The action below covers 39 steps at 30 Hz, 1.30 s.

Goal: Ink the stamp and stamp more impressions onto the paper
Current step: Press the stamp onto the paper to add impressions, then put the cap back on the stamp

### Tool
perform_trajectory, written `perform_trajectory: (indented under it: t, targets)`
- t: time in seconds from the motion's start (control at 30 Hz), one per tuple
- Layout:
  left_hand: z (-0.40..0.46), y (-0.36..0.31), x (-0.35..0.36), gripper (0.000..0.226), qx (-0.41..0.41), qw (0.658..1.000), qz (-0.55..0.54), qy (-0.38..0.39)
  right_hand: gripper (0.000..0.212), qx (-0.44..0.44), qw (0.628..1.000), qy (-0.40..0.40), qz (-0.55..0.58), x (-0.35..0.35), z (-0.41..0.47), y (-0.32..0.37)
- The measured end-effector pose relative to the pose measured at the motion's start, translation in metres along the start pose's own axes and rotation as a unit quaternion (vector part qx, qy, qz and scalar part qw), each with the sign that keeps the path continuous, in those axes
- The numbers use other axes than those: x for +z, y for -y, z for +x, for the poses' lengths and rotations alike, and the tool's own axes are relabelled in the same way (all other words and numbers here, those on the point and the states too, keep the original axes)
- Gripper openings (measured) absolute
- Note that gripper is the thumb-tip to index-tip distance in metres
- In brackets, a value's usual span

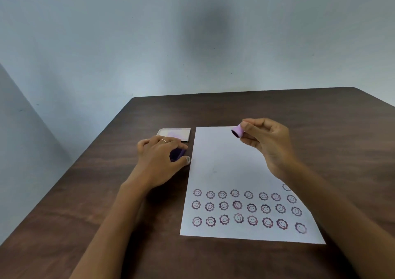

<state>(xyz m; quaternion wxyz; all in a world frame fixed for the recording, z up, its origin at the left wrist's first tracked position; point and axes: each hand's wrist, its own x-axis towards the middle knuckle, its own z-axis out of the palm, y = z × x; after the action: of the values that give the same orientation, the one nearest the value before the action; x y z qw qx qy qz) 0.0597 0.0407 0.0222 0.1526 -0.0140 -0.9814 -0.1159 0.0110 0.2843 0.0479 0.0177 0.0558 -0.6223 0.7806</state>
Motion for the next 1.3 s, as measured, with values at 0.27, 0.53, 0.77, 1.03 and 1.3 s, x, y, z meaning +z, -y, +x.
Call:
perform_trajectory:
  t: [0.27, 0.53, 0.77, 1.03, 1.3]
  targets:
    - [-0.001, 0.001, 0.000, 0.024, 0.001, 1.000, -0.008, 0.021, 0.018, -0.005, 1.000, 0.012, 0.010, -0.006, -0.001, 0.001]
    - [0.000, 0.000, 0.000, 0.019, 0.002, 1.000, -0.017, 0.023, 0.020, -0.006, 1.000, 0.013, -0.007, -0.006, -0.001, 0.001]
    - [-0.002, -0.026, 0.000, 0.027, 0.007, 0.973, -0.223, -0.063, 0.018, -0.005, 0.999, -0.008, -0.053, -0.007, -0.001, -0.001]
    - [-0.006, -0.053, 0.001, 0.023, -0.041, 0.899, -0.435, -0.028, 0.017, 0.032, 0.999, 0.020, 0.017, -0.005, -0.003, -0.004]
    - [-0.006, -0.060, -0.001, 0.023, -0.059, 0.841, -0.537, -0.026, 0.037, 0.074, 0.983, 0.105, 0.131, 0.006, -0.009, -0.006]
